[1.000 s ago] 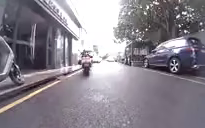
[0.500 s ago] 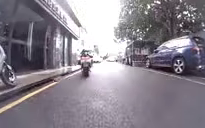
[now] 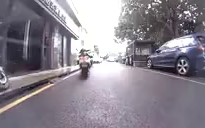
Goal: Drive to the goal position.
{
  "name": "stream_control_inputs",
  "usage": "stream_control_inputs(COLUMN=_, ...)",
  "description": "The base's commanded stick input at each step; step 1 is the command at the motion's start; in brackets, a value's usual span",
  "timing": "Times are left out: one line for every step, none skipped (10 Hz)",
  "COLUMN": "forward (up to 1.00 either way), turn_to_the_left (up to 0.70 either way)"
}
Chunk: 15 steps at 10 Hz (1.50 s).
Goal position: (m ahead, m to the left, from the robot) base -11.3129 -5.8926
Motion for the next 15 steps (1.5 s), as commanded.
stream_control_inputs(forward=0.45, turn_to_the_left=0.00)
stream_control_inputs(forward=0.45, turn_to_the_left=0.00)
stream_control_inputs(forward=0.45, turn_to_the_left=0.00)
stream_control_inputs(forward=0.45, turn_to_the_left=0.00)
stream_control_inputs(forward=0.45, turn_to_the_left=0.00)
stream_control_inputs(forward=0.45, turn_to_the_left=0.00)
stream_control_inputs(forward=0.45, turn_to_the_left=0.00)
stream_control_inputs(forward=0.45, turn_to_the_left=0.00)
stream_control_inputs(forward=0.45, turn_to_the_left=0.00)
stream_control_inputs(forward=0.45, turn_to_the_left=0.00)
stream_control_inputs(forward=0.45, turn_to_the_left=0.00)
stream_control_inputs(forward=0.45, turn_to_the_left=0.00)
stream_control_inputs(forward=0.45, turn_to_the_left=0.00)
stream_control_inputs(forward=0.45, turn_to_the_left=0.00)
stream_control_inputs(forward=0.45, turn_to_the_left=0.00)
